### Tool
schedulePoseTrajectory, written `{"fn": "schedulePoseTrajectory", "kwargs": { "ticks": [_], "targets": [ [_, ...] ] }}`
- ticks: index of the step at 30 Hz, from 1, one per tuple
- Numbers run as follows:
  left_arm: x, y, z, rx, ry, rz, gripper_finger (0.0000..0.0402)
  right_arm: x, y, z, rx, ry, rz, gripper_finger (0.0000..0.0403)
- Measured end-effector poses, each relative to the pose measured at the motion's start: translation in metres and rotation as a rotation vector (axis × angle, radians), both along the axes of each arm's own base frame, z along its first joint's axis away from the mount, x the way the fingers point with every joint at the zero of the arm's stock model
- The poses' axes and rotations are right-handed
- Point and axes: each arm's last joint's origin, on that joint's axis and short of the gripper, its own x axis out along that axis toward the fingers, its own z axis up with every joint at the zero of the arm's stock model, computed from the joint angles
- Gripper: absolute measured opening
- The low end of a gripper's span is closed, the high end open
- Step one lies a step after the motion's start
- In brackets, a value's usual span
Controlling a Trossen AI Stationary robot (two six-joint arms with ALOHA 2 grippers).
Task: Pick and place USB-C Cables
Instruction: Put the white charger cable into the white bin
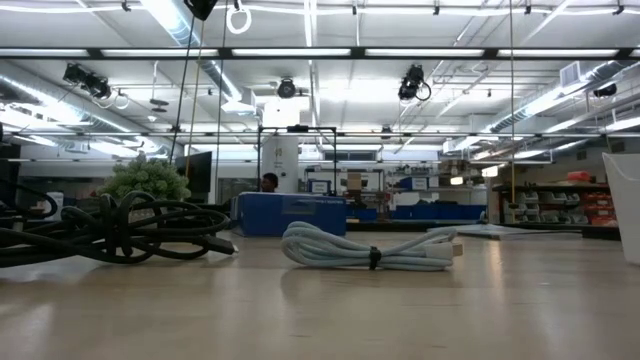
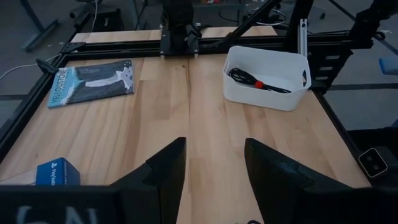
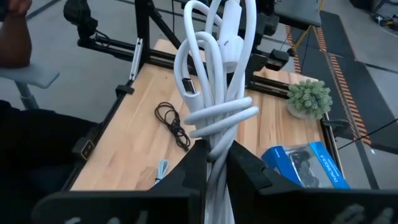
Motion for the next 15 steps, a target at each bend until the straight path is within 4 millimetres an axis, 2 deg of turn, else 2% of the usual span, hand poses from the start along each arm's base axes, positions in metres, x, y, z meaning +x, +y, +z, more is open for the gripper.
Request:
{"fn": "schedulePoseTrajectory", "kwargs": {
  "ticks": [10,15],
  "targets": [
    [0.000,0.000,0.000,0.000,0.000,0.000,0.0172,0.004,0.005,-0.006,0.072,0.075,0.017,0.0045],
    [0.000,0.000,0.000,0.000,-0.001,0.000,0.0172,0.007,0.011,-0.016,0.080,0.124,0.031,0.0045]
  ]
}}
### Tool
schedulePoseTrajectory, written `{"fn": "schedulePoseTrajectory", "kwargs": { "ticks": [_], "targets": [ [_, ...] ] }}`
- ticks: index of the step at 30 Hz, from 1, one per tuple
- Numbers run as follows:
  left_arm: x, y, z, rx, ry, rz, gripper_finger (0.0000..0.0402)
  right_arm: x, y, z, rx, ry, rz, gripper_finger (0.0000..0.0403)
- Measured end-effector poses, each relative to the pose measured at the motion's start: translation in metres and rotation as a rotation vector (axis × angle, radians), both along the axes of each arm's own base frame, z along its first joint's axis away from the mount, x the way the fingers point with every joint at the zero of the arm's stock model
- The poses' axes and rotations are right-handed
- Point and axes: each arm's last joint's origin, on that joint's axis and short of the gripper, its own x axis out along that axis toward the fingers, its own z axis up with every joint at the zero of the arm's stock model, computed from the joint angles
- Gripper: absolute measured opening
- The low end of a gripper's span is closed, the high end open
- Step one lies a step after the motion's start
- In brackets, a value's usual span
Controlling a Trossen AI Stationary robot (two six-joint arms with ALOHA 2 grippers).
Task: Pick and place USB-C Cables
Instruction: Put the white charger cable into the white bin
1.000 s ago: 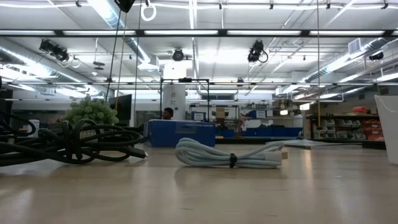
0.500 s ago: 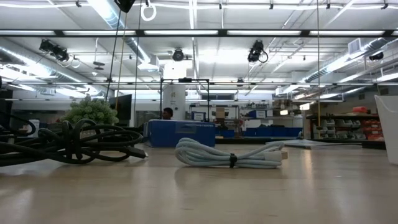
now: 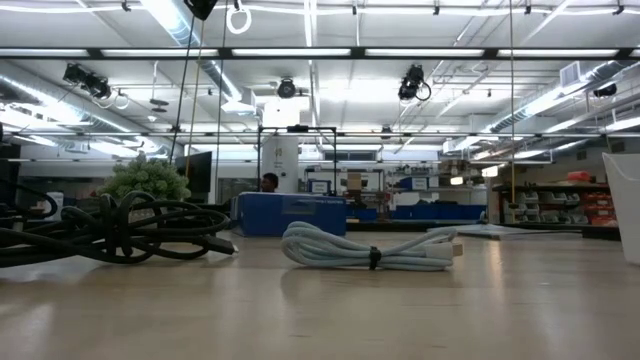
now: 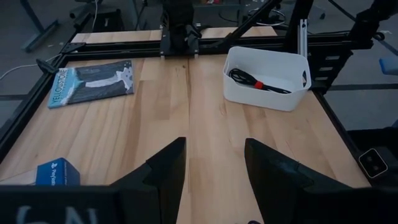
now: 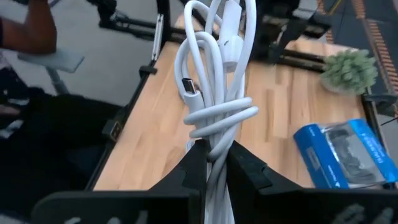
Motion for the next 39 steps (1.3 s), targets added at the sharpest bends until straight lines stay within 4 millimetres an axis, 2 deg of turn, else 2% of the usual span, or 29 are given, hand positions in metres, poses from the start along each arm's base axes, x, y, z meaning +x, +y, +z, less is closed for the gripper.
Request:
{"fn": "schedulePoseTrajectory", "kwargs": {
  "ticks": [9,20,29,35,39],
  "targets": [
    [0.000,0.000,0.000,0.006,-0.001,-0.002,0.0172,0.008,0.010,-0.022,0.032,0.122,0.091,0.0045],
    [0.002,0.000,0.004,0.047,-0.046,-0.022,0.0172,0.018,0.021,-0.049,0.058,0.243,0.064,0.0045],
    [0.004,0.005,0.009,0.110,-0.103,-0.026,0.0172,0.035,0.048,-0.085,0.005,0.386,0.130,0.0045],
    [0.007,0.012,0.016,0.177,-0.180,-0.012,0.0172,0.043,0.072,-0.116,-0.153,0.478,0.313,0.0045],
    [0.008,0.018,0.018,0.212,-0.196,0.003,0.0172,0.046,0.089,-0.136,-0.189,0.572,0.394,0.0045]
  ]
}}
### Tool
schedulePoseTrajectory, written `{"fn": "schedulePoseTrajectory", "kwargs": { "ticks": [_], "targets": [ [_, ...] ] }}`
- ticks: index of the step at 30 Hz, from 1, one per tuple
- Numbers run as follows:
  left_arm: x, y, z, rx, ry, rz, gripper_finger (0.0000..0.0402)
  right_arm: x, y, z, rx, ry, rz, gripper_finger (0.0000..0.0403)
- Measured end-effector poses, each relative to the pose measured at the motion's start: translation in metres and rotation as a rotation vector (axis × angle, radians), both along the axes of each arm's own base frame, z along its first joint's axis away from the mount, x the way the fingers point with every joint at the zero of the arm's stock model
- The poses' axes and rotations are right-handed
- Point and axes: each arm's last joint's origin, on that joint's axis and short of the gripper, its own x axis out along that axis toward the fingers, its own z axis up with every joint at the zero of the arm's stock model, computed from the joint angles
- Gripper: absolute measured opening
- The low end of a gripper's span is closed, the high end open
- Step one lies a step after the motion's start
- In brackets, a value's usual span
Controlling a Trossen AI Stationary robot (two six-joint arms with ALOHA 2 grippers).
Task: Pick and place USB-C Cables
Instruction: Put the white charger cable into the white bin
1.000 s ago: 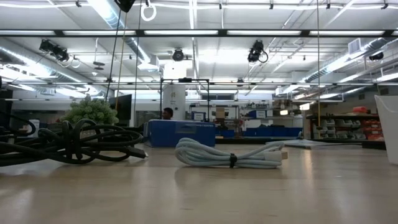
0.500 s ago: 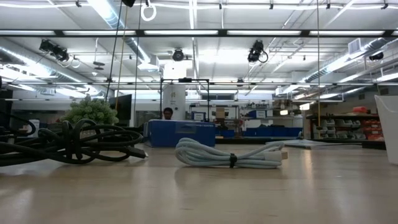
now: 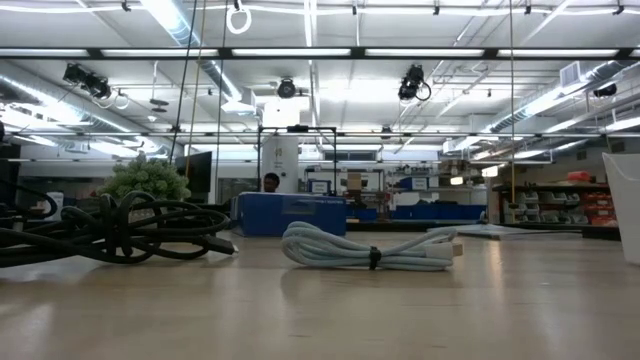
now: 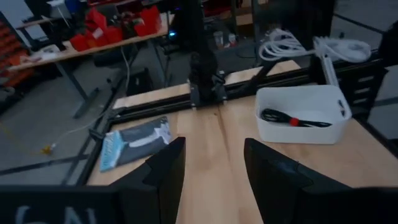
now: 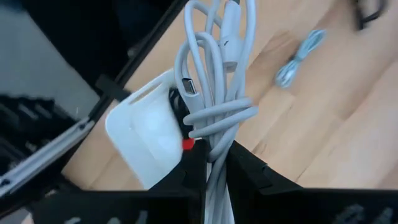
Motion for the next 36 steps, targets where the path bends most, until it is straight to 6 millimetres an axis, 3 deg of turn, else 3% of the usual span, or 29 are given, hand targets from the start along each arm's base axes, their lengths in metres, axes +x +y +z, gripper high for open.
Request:
{"fn": "schedulePoseTrajectory", "kwargs": {
  "ticks": [8,26,36],
  "targets": [
    [0.002,0.011,0.004,0.024,-0.045,0.043,0.0172,0.010,0.024,-0.044,-0.096,0.167,0.038,0.0045],
    [0.002,0.014,0.004,-0.020,-0.040,0.063,0.0172,0.019,0.045,-0.114,-0.345,0.516,0.169,0.0043],
    [0.001,0.014,0.002,-0.050,-0.023,0.070,0.0172,0.024,0.053,-0.134,-0.359,0.567,0.244,0.0042]
  ]
}}
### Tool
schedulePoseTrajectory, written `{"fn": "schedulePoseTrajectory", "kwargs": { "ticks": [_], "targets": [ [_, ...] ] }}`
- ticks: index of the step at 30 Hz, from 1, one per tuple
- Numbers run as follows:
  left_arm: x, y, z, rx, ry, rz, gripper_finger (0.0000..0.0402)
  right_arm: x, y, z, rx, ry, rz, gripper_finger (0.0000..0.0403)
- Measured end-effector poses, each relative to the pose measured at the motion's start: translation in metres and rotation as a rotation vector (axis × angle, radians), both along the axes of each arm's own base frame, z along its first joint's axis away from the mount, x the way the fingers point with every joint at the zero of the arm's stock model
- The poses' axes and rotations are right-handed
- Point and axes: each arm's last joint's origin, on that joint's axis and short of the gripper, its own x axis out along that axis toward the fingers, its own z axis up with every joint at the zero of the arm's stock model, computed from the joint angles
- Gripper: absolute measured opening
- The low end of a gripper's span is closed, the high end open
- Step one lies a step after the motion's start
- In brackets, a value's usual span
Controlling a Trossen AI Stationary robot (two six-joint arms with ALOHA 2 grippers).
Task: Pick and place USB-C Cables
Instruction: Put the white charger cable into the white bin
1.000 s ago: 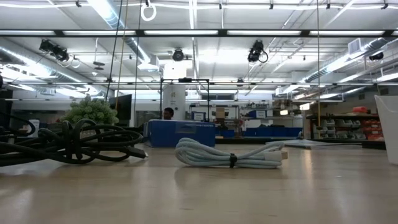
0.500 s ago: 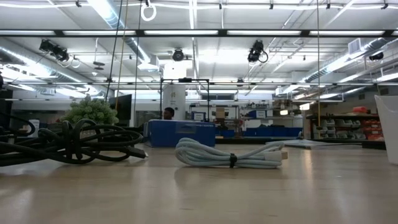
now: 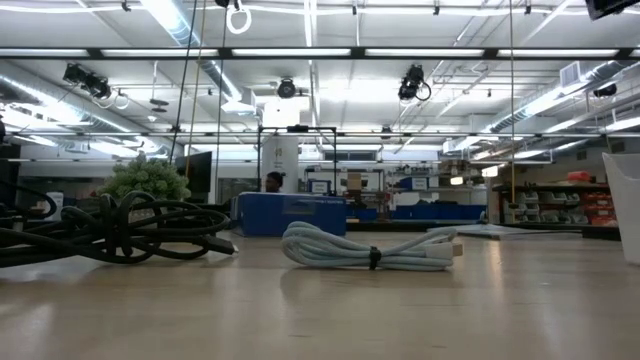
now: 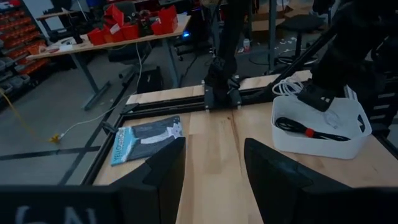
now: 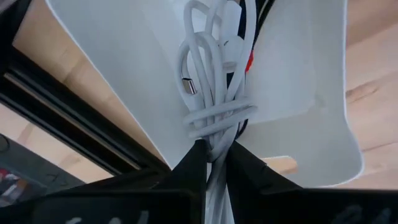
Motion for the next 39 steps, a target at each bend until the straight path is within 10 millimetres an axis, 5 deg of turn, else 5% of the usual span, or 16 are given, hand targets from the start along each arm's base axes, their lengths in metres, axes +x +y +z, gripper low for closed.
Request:
{"fn": "schedulePoseTrajectory", "kwargs": {
  "ticks": [26,39],
  "targets": [
    [0.000,0.000,-0.002,-0.011,0.021,0.002,0.0172,-0.030,0.007,-0.074,0.049,-0.012,0.154,0.0045],
    [0.000,0.000,-0.002,-0.011,0.023,0.003,0.0172,-0.033,0.003,-0.088,0.002,-0.052,0.020,0.0103]
  ]
}}
